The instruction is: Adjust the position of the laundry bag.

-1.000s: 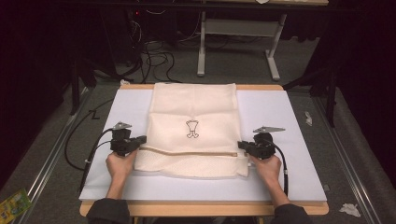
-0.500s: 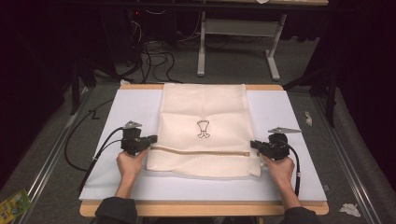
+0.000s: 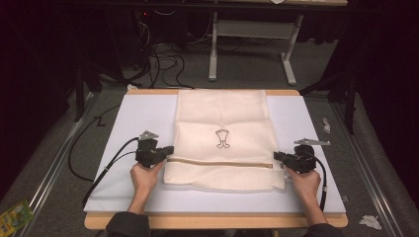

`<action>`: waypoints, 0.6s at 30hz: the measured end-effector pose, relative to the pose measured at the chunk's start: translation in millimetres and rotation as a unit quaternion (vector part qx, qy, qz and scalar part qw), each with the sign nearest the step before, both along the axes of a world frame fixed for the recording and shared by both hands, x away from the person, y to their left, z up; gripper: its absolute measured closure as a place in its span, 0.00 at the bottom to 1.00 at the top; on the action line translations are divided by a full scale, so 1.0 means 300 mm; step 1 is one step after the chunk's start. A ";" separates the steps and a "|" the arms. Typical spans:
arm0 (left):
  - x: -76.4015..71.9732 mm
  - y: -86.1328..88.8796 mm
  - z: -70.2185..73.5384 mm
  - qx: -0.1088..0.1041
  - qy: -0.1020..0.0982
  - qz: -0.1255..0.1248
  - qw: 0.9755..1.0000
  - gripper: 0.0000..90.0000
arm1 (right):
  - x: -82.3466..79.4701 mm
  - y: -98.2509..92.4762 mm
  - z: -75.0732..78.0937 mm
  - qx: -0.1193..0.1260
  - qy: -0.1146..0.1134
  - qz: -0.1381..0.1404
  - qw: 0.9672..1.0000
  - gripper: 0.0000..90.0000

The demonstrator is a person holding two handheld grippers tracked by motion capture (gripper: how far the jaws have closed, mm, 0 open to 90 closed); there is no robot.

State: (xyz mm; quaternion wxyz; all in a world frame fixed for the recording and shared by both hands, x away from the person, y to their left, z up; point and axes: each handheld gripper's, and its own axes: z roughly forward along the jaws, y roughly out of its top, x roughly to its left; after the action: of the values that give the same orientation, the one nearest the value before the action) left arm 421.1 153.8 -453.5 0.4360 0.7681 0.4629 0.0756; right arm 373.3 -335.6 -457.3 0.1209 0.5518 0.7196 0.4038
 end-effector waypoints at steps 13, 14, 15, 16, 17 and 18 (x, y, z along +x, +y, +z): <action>-0.026 -0.030 -0.019 0.007 0.006 -0.003 1.000 0.97 | -0.033 -0.029 -0.016 -0.003 0.001 -0.003 1.000 0.96; -0.028 -0.030 -0.019 0.011 0.005 -0.004 1.000 0.96 | -0.033 -0.029 -0.017 -0.005 0.000 -0.003 1.000 0.95; -0.030 -0.031 -0.021 0.014 0.005 -0.003 1.000 0.96 | -0.033 -0.027 -0.019 -0.006 0.000 -0.003 1.000 0.95; -0.030 -0.033 -0.025 0.018 0.006 -0.002 1.000 0.96 | -0.033 -0.026 -0.022 -0.007 0.001 -0.003 1.000 0.95; -0.030 -0.033 -0.027 0.022 0.004 -0.004 1.000 0.96 | -0.034 -0.026 -0.025 -0.007 0.000 -0.002 1.000 0.95; -0.032 -0.036 -0.029 0.023 0.004 -0.002 1.000 0.96 | -0.035 -0.027 -0.027 -0.007 -0.001 -0.002 1.000 0.95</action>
State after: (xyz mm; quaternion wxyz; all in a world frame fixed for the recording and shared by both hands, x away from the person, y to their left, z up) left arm 411.5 143.2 -462.1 0.4168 0.7789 0.4612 0.0827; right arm 362.7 -343.6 -465.4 0.1260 0.5518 0.7213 0.3992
